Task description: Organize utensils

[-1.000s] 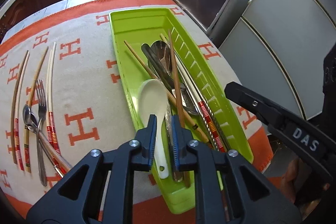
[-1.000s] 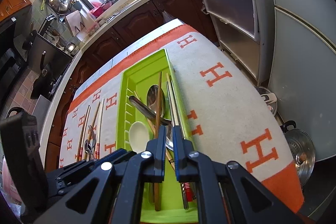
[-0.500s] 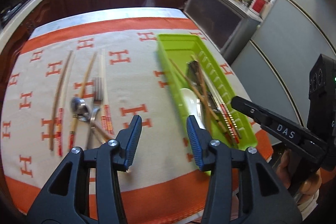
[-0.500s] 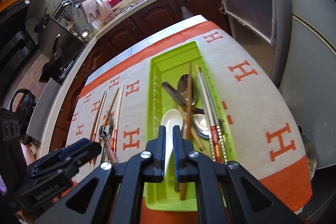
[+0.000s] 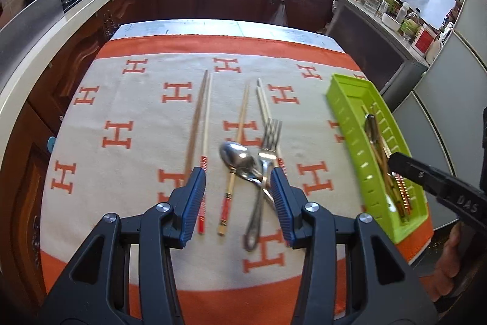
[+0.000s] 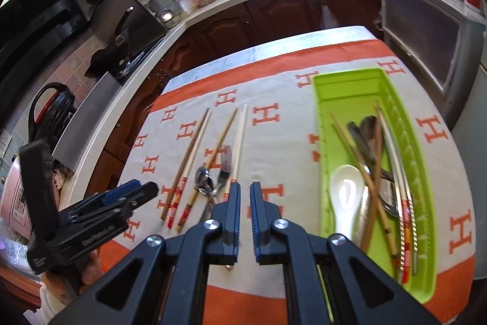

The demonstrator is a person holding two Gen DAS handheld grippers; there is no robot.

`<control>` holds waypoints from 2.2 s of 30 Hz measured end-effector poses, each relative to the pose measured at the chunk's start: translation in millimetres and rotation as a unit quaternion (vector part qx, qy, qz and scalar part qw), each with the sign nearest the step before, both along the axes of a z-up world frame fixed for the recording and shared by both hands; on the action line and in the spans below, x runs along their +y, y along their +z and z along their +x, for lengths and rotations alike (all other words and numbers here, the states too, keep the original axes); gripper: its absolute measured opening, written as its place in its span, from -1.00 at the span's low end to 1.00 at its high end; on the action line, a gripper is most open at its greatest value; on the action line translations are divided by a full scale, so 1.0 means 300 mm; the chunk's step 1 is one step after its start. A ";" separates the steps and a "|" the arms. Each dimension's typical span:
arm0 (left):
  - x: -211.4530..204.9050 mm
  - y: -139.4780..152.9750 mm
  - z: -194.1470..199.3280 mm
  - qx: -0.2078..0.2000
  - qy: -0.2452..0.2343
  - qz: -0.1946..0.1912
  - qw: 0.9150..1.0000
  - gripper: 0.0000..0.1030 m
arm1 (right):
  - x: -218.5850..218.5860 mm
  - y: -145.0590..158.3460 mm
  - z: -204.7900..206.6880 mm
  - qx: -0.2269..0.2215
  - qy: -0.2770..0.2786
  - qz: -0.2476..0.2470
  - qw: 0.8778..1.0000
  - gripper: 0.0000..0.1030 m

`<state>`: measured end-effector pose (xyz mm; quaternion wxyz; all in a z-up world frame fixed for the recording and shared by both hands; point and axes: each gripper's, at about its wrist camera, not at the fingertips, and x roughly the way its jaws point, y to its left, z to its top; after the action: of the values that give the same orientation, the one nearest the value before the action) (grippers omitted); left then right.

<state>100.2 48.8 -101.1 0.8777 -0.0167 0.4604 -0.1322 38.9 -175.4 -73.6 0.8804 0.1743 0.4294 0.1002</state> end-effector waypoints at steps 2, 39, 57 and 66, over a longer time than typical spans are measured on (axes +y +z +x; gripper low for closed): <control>0.037 -0.040 0.037 0.004 0.005 0.006 1.000 -0.20 | 0.038 -0.001 0.025 -0.002 0.009 -0.001 1.000 -0.88; 0.047 -0.278 0.309 0.032 0.018 0.060 0.998 -0.91 | 0.271 -0.164 0.248 0.054 0.060 0.014 0.997 -0.88; 0.305 -0.140 0.142 -0.008 0.110 0.013 0.994 -0.91 | 0.492 -0.259 0.363 0.056 0.065 -0.040 0.995 -0.66; 0.353 -0.166 0.139 0.004 0.124 0.002 0.992 -0.91 | 0.588 -0.283 0.373 0.045 0.064 -0.133 0.988 -0.66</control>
<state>142.0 154.7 -151.0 0.8854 -0.0728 0.4587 -0.0213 150.8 0.9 -158.4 0.8674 0.0325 0.4882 0.0905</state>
